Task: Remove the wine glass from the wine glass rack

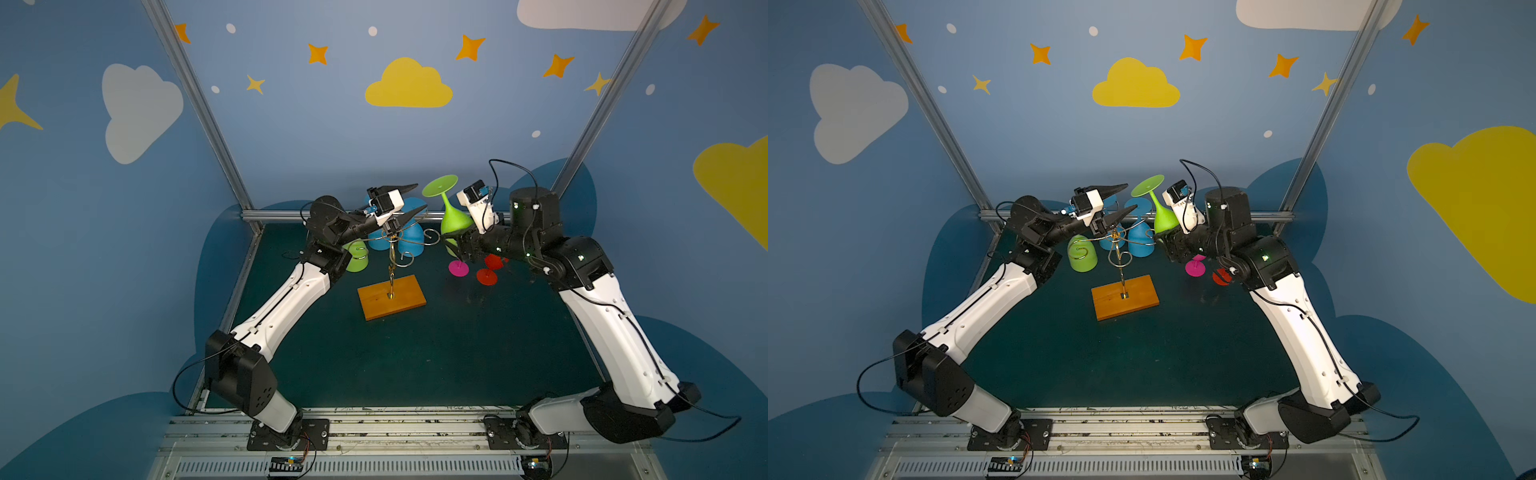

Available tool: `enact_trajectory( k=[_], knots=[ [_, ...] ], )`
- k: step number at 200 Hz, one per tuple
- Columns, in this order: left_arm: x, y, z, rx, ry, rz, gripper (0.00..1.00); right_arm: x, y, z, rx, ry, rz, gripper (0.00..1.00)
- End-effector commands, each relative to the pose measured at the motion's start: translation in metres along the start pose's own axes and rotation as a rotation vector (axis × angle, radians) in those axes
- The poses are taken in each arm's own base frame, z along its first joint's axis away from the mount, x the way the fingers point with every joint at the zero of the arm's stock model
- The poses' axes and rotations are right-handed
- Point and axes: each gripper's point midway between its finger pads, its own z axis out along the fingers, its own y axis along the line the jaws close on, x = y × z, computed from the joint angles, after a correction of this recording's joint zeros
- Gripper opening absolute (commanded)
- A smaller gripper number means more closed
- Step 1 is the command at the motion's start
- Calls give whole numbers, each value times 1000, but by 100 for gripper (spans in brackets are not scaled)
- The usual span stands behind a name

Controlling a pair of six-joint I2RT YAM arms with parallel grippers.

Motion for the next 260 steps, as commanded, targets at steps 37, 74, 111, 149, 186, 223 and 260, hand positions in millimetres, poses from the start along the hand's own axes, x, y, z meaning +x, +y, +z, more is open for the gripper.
enact_trajectory(
  k=[37, 74, 111, 149, 186, 223, 260],
  knots=[
    [-24, 5, 2, -11, -53, 73, 41, 1, 16, 9, -54, 30, 6, 26],
    [-24, 2, 2, -2, -48, 68, 28, 2, 20, 13, -61, 38, 6, 26],
    [-22, 2, 0, -13, -39, 66, 20, 1, 22, 14, -68, 38, 13, 28],
    [-20, 7, -3, -58, -25, 66, 8, -2, 25, 10, -78, 13, 23, 52],
    [-19, 15, -9, -128, -4, 25, 3, -11, 27, 0, -94, -67, 35, 80],
    [-10, 23, -18, -207, 48, -78, 3, -22, 26, -15, -122, -159, 62, 84],
    [4, 28, -30, -293, 92, -263, 3, -32, 21, -44, -168, -298, 115, 84]
  ],
)
